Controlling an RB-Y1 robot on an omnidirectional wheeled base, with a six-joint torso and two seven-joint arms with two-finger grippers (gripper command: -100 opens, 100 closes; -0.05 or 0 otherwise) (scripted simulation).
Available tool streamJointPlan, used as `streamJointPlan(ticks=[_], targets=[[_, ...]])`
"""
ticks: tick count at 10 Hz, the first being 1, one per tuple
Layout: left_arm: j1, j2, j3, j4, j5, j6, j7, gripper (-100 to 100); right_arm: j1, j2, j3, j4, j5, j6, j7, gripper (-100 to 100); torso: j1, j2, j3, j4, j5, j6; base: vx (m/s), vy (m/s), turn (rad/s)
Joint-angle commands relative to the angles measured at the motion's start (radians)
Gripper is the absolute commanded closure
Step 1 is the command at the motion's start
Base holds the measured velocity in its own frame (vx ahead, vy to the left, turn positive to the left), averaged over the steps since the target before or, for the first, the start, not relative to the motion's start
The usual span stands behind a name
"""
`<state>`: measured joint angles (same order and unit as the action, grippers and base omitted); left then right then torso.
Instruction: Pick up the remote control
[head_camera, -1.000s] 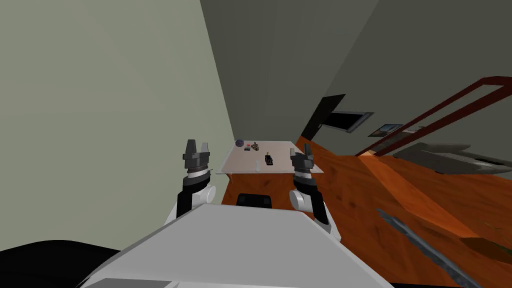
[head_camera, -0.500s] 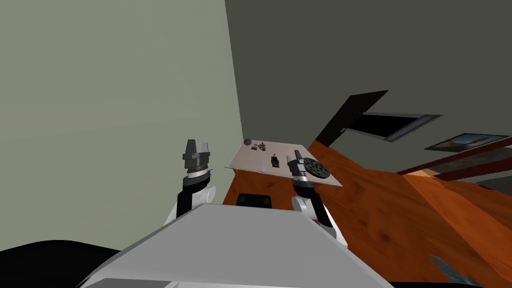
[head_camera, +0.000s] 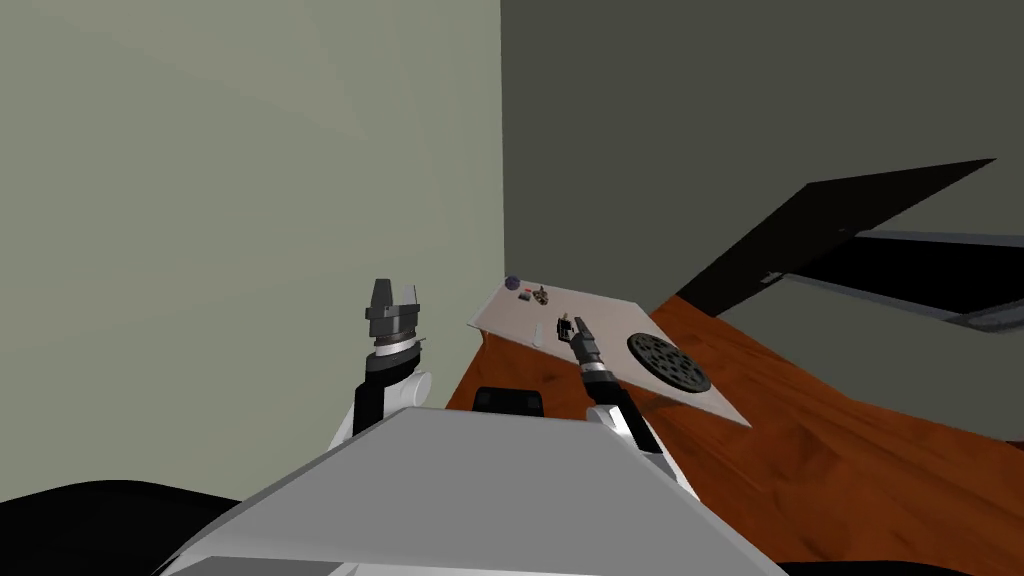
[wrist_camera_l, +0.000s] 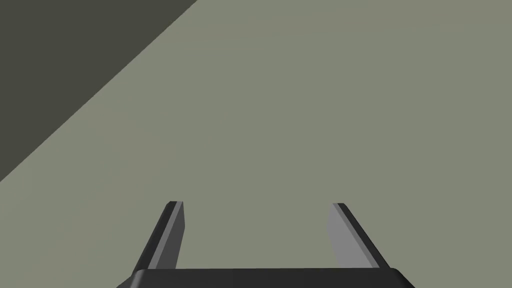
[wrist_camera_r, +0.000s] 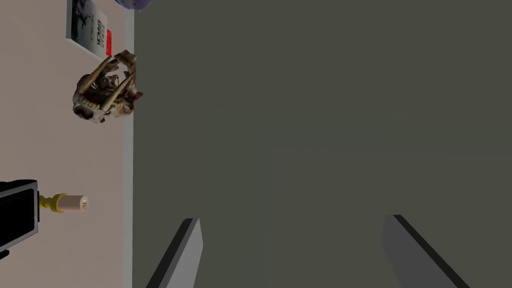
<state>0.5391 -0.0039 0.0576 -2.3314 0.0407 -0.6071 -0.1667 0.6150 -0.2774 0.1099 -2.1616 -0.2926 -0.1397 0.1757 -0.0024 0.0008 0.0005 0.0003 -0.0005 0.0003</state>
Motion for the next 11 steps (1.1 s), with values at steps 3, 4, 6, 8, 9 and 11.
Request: streamJointPlan(ticks=[3,4,6,8,9,11], targets=[[0.0,0.0,0.0,0.0,0.0,0.0,0.0,0,0.041,-0.057,0.022,0.091,-0.086,0.095,0.093,-100,0.0,0.0,0.0,0.0,0.0,0.0,-0.019,-0.01,0.414],[0.0,0.0,0.0,0.0,0.0,0.0,0.0,0,0.041,-0.057,0.022,0.091,-0.086,0.101,0.093,-100,0.0,0.0,0.0,0.0,0.0,0.0,-0.013,-0.022,0.303],[0.0,0.0,0.0,0.0,0.0,0.0,0.0,0,0.053,-0.075,0.027,0.121,-0.115,0.135,0.122,-100,-0.001,-0.001,-0.001,0.0,0.0,0.0,-0.005,-0.017,0.313],[0.0,0.0,0.0,0.0,0.0,0.0,0.0,0,0.064,-0.092,0.03,0.153,-0.144,0.169,0.15,-100,0.0,-0.001,-0.001,0.0,0.0,0.0,-0.001,-0.012,0.279],[0.0,0.0,0.0,0.0,0.0,0.0,0.0,0,0.073,-0.109,0.033,0.186,-0.174,0.203,0.176,-100,0.0,-0.002,-0.001,0.0,0.0,0.001,0.001,-0.012,0.347],[0.0,0.0,0.0,0.0,0.0,0.0,0.0,0,0.081,-0.126,0.035,0.222,-0.204,0.237,0.202,-100,-0.002,-0.002,-0.001,-0.001,0.0,0.0,0.006,-0.033,0.349]])
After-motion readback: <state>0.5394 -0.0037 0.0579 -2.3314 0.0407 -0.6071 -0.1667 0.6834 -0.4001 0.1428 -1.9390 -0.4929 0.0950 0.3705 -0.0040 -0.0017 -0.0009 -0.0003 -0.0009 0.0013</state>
